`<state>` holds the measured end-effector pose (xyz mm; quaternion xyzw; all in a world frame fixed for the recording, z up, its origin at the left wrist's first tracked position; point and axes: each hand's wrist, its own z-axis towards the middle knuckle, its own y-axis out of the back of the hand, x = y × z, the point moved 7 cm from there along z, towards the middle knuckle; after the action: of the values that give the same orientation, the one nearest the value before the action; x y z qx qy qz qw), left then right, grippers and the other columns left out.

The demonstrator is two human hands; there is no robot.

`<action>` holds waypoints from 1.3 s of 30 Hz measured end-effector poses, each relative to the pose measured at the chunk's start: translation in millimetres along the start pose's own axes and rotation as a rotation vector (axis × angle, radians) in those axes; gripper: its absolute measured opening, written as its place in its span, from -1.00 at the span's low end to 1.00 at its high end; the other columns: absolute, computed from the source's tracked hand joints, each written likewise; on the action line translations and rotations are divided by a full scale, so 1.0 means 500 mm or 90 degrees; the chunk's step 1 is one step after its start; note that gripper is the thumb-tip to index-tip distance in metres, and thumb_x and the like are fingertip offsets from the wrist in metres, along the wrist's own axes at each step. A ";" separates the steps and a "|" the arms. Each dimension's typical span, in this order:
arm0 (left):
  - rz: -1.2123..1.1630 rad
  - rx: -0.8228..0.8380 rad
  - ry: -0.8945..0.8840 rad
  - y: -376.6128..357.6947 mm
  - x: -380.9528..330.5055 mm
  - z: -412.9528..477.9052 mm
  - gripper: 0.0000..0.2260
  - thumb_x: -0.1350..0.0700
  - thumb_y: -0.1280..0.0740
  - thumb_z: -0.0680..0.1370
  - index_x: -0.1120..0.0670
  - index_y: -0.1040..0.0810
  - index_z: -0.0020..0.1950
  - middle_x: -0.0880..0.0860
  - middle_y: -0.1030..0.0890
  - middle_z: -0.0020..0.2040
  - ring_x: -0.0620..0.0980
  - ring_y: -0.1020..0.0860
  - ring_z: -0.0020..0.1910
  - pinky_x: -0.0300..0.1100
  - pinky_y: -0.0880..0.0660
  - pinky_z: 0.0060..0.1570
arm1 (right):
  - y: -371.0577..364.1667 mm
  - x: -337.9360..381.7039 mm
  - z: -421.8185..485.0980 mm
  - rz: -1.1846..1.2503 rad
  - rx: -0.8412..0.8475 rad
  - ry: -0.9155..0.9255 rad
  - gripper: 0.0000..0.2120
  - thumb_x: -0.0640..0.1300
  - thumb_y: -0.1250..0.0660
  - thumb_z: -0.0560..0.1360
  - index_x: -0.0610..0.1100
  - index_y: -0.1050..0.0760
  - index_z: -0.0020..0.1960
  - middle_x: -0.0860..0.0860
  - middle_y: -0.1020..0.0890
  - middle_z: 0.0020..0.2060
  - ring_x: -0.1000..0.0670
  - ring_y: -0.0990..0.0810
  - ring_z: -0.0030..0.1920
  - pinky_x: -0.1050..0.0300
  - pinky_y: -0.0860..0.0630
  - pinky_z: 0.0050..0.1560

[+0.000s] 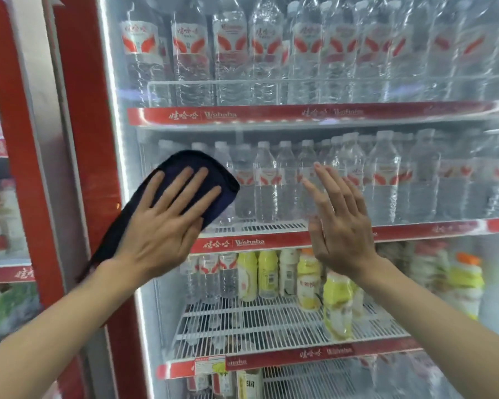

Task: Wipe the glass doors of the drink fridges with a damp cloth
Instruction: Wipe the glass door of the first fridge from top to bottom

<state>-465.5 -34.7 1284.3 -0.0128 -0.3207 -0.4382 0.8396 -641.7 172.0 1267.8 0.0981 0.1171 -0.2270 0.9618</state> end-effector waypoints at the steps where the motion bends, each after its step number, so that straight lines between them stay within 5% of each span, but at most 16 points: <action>1: 0.004 -0.011 0.025 0.009 0.022 0.030 -0.50 0.00 -0.03 0.68 0.01 -0.20 0.64 0.16 -0.10 0.65 0.15 -0.06 0.64 0.22 0.06 0.59 | 0.000 -0.015 -0.007 -0.005 0.003 0.006 -0.49 -0.18 -0.16 0.61 -0.25 -0.35 0.54 -0.23 -0.28 0.58 -0.20 -0.18 0.63 -0.15 -0.04 0.64; 7: -0.004 -0.063 0.154 0.005 -0.048 0.051 -0.48 -0.01 -0.04 0.67 0.02 -0.18 0.64 0.18 -0.06 0.66 0.24 -0.02 0.64 0.32 0.03 0.56 | -0.011 -0.024 -0.024 -0.009 -0.005 0.028 -0.48 -0.14 -0.10 0.64 -0.25 -0.29 0.57 -0.23 -0.24 0.60 -0.19 -0.13 0.65 -0.18 0.00 0.65; 12: -0.008 0.035 -0.032 -0.059 -0.253 -0.048 -0.43 -0.04 -0.14 0.63 -0.02 -0.15 0.65 0.14 -0.10 0.66 0.20 -0.01 0.65 0.27 0.08 0.58 | 0.002 -0.024 -0.018 0.023 0.013 0.042 -0.49 -0.11 -0.06 0.67 -0.23 -0.28 0.59 -0.22 -0.24 0.60 -0.18 -0.11 0.65 -0.18 -0.02 0.64; 16: 0.007 0.042 -0.161 -0.040 -0.195 0.021 -0.50 -0.03 -0.08 0.68 -0.05 -0.18 0.64 0.14 -0.12 0.65 0.19 -0.03 0.65 0.21 0.08 0.60 | 0.027 -0.092 -0.033 -0.014 0.055 0.110 -0.46 -0.14 -0.17 0.62 -0.25 -0.29 0.58 -0.23 -0.24 0.60 -0.19 -0.16 0.64 -0.19 -0.06 0.64; 21: 0.013 0.005 0.042 -0.002 -0.130 0.169 -0.49 -0.06 0.00 0.68 -0.06 -0.11 0.66 0.21 -0.02 0.66 0.30 0.07 0.64 0.35 0.09 0.56 | 0.024 -0.143 -0.063 -0.036 0.047 0.104 -0.45 -0.08 -0.14 0.64 -0.23 -0.21 0.60 -0.24 -0.23 0.61 -0.22 -0.17 0.63 -0.22 -0.04 0.64; 26: -0.019 -0.029 0.144 -0.025 -0.214 0.100 -0.48 -0.05 -0.04 0.67 -0.05 -0.15 0.65 0.19 -0.05 0.66 0.29 0.02 0.64 0.34 0.06 0.55 | 0.033 -0.140 -0.060 -0.029 0.031 0.108 -0.45 -0.08 -0.16 0.64 -0.25 -0.28 0.58 -0.23 -0.25 0.60 -0.21 -0.18 0.63 -0.18 -0.03 0.65; 30: -0.027 0.045 0.038 -0.070 -0.347 0.015 -0.48 -0.07 -0.08 0.67 -0.07 -0.16 0.65 0.16 -0.12 0.65 0.25 -0.03 0.64 0.30 0.07 0.57 | 0.043 -0.142 -0.057 0.032 0.043 0.124 -0.48 -0.13 -0.17 0.63 -0.24 -0.30 0.57 -0.21 -0.27 0.60 -0.20 -0.19 0.63 -0.16 -0.04 0.65; 34: -0.005 0.035 -0.088 -0.048 -0.295 0.084 -0.51 -0.07 -0.04 0.69 -0.11 -0.16 0.64 0.09 -0.12 0.66 0.17 -0.03 0.65 0.19 0.09 0.59 | 0.070 -0.209 -0.075 0.037 0.049 0.123 -0.46 -0.18 -0.20 0.58 -0.24 -0.28 0.54 -0.22 -0.28 0.59 -0.20 -0.21 0.62 -0.20 -0.14 0.62; 39: 0.010 -0.013 0.103 -0.005 -0.215 0.243 -0.48 -0.06 -0.04 0.67 -0.07 -0.13 0.65 0.18 -0.02 0.67 0.25 0.08 0.64 0.29 0.10 0.57 | 0.058 -0.243 -0.116 -0.003 0.058 0.092 -0.46 -0.14 -0.12 0.63 -0.25 -0.22 0.58 -0.23 -0.22 0.61 -0.24 -0.17 0.63 -0.30 -0.14 0.60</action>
<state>-575.6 79.0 1321.1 0.0112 -0.2472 -0.4345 0.8660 -744.5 261.8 1249.2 0.1576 0.1760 -0.2266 0.9449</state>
